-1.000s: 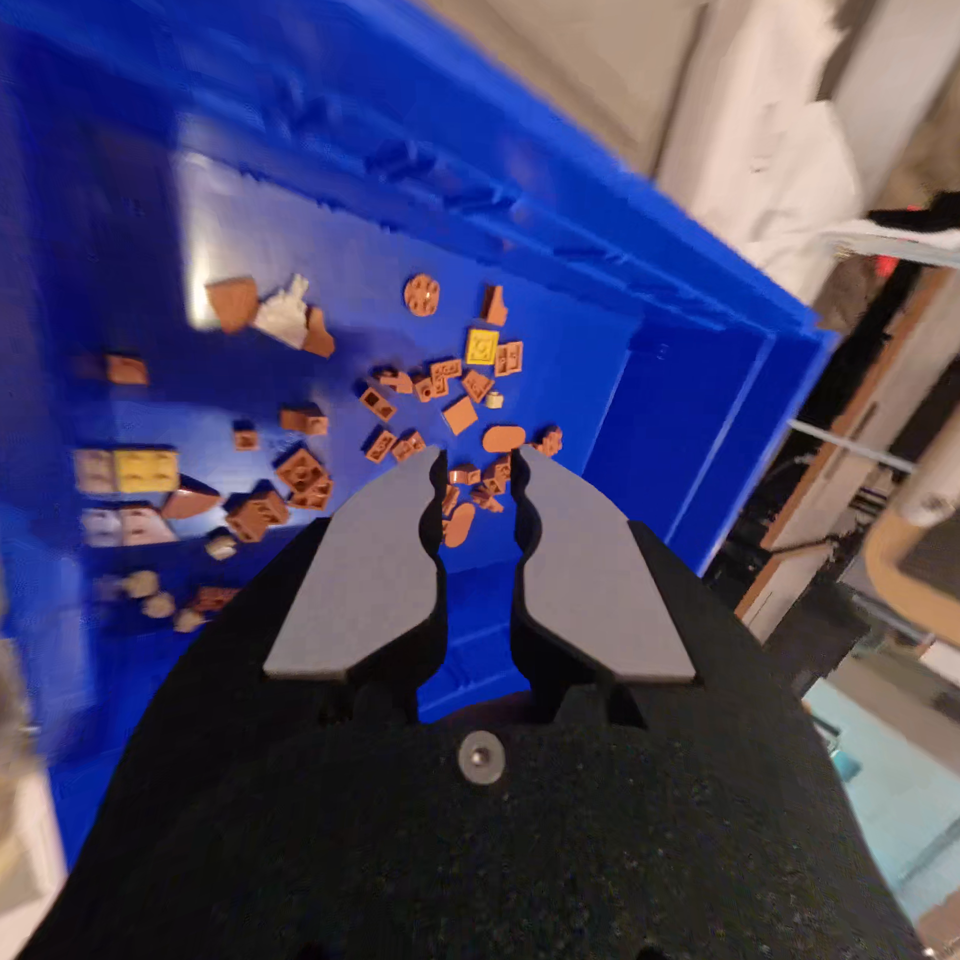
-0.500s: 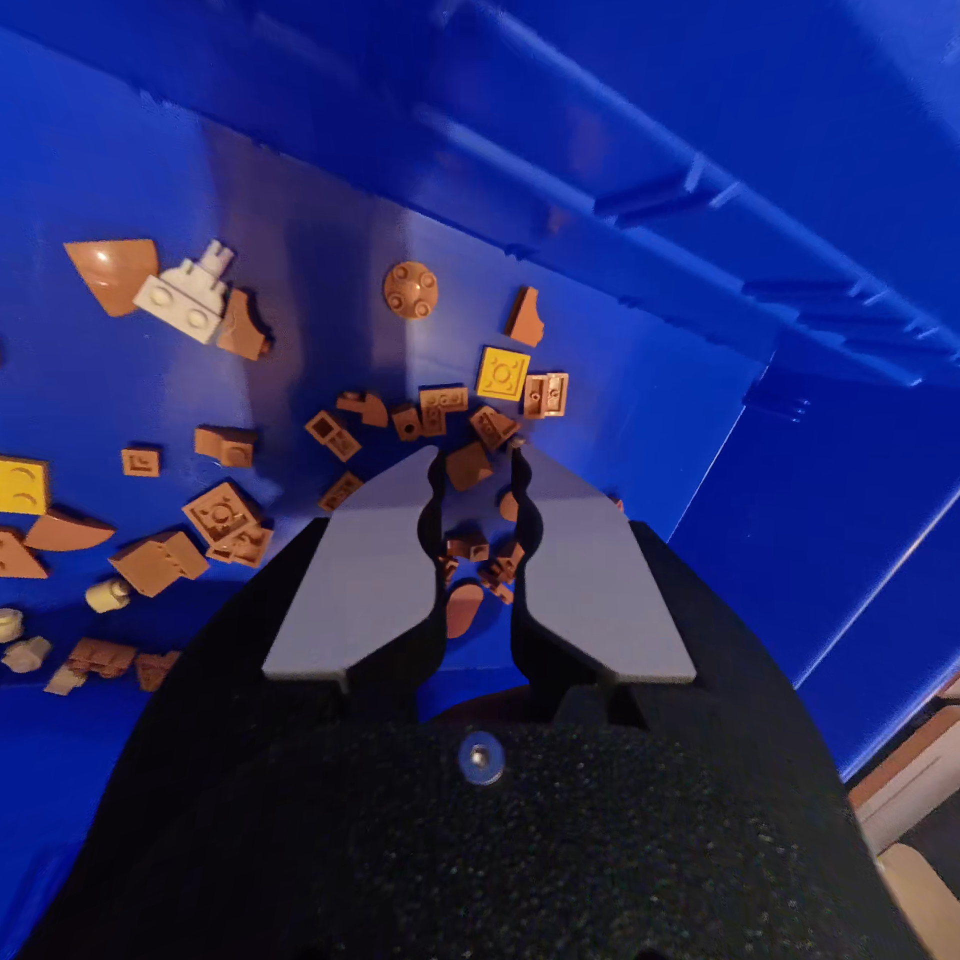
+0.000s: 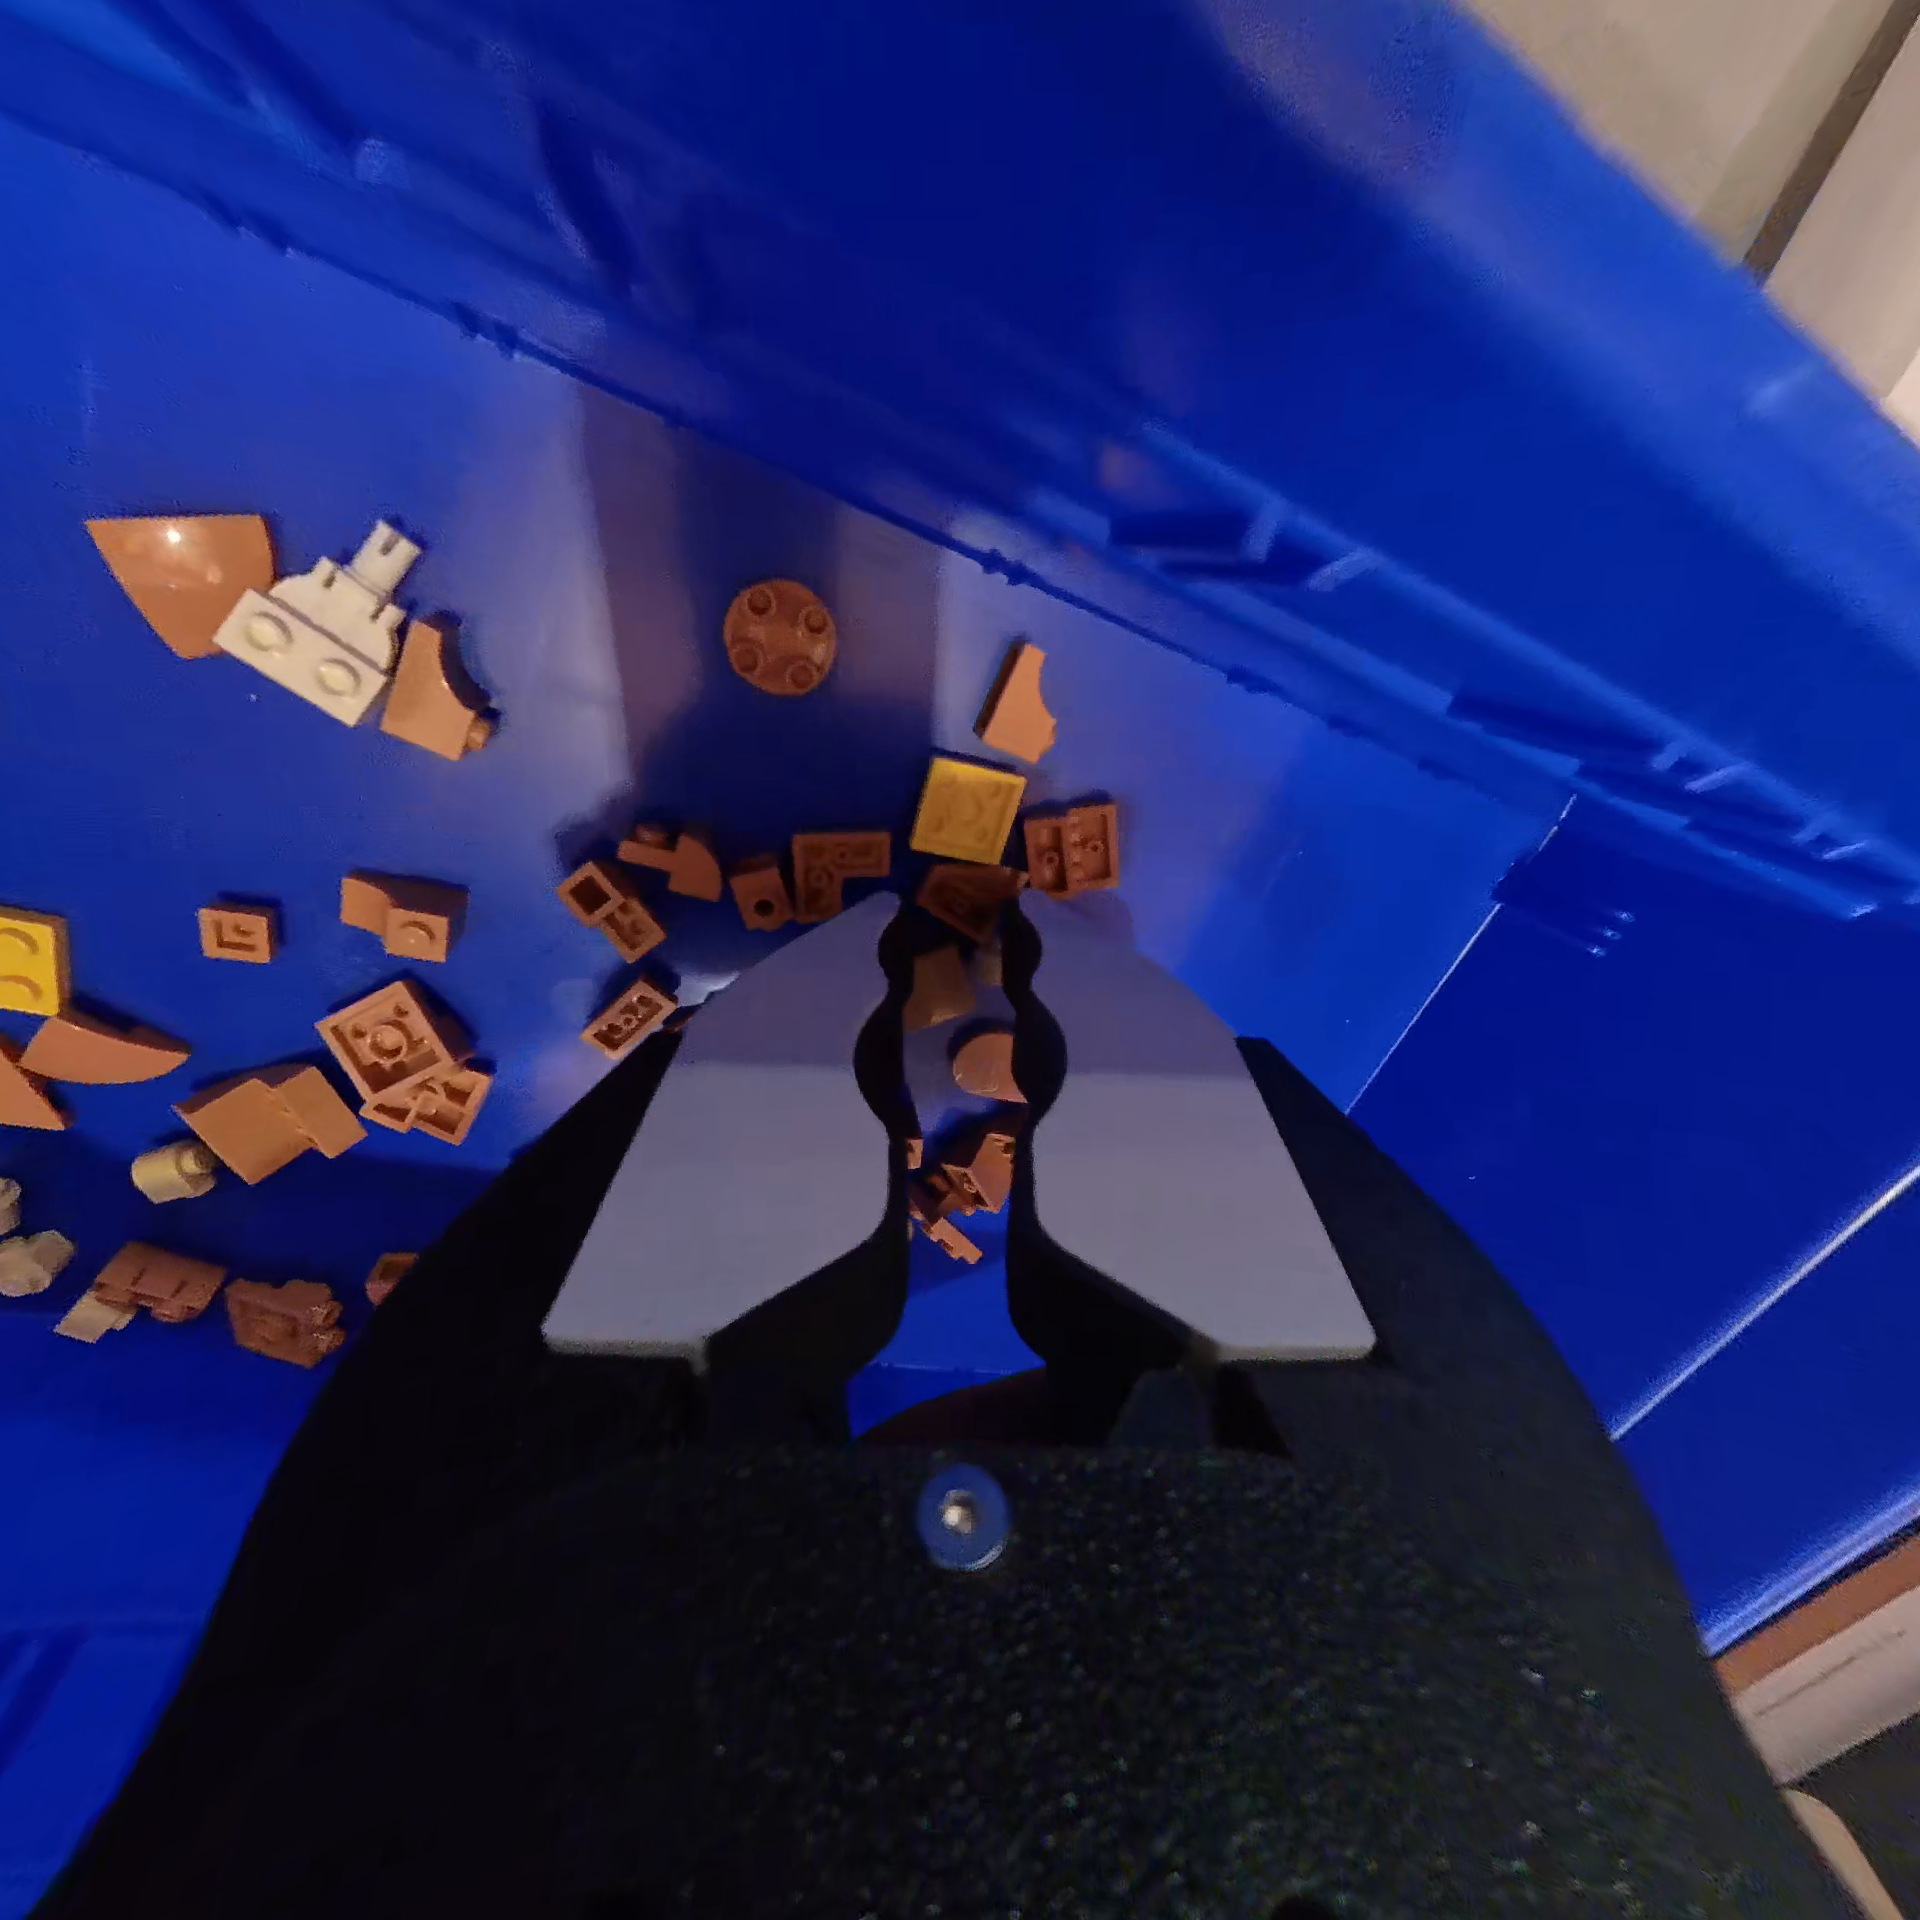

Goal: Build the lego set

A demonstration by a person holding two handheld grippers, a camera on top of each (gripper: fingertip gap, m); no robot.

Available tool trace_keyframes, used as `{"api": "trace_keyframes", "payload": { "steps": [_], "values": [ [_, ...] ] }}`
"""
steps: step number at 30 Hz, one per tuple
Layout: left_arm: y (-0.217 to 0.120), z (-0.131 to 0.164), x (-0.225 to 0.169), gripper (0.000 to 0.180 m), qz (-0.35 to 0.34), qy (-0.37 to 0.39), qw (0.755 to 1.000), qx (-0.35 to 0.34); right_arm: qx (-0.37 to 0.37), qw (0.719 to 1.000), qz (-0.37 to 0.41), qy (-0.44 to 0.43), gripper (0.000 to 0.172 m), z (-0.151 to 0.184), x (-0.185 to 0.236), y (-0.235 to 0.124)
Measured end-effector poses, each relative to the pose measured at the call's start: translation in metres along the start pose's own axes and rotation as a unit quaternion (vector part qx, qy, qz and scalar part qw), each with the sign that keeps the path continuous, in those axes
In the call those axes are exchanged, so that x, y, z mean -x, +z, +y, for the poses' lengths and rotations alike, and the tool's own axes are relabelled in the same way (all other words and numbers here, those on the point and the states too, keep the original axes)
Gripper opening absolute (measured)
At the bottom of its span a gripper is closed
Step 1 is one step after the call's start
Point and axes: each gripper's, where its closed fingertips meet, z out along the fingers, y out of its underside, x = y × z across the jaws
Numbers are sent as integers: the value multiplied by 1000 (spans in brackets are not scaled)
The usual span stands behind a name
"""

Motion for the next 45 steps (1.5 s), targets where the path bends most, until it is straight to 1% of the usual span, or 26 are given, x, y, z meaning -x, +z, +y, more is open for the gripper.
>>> {"api": "trace_keyframes", "payload": {
  "steps": [6,12,14,19,20,21,25,29,33,39,45],
  "values": [
    [0,0,0,1,-7,17,1000,0,-4,999,-29,39,16,0,0,1],
    [-3,-3,-1,1,-15,34,999,-14,-34,995,-52,81,13,-2,0,0],
    [-4,-4,-2,1,-16,39,999,-18,-52,993,-44,92,8,-3,-2,0],
    [-5,-5,-4,0,-17,48,998,-23,-80,990,-28,112,7,-3,-4,0],
    [-5,-6,-4,0,-17,50,998,-23,-84,990,-22,116,2,-2,-5,0],
    [-5,-6,-5,0,-17,51,998,-24,-87,989,-16,119,1,-2,-5,-1],
    [-6,-6,-5,0,-17,51,998,-25,-83,989,4,124,0,1,-1,-4],
    [-9,-6,-3,0,-14,35,999,-26,-101,986,12,133,0,-7,5,-10],
    [-14,-5,-1,0,-7,17,999,-26,-137,977,25,161,0,-16,6,-26],
    [-25,-6,-2,0,3,-2,1000,-29,-210,953,71,207,1,-41,14,-74],
    [-40,-14,-7,1,19,-21,998,-53,-281,912,136,265,1,-83,31,-124]
  ]
}}
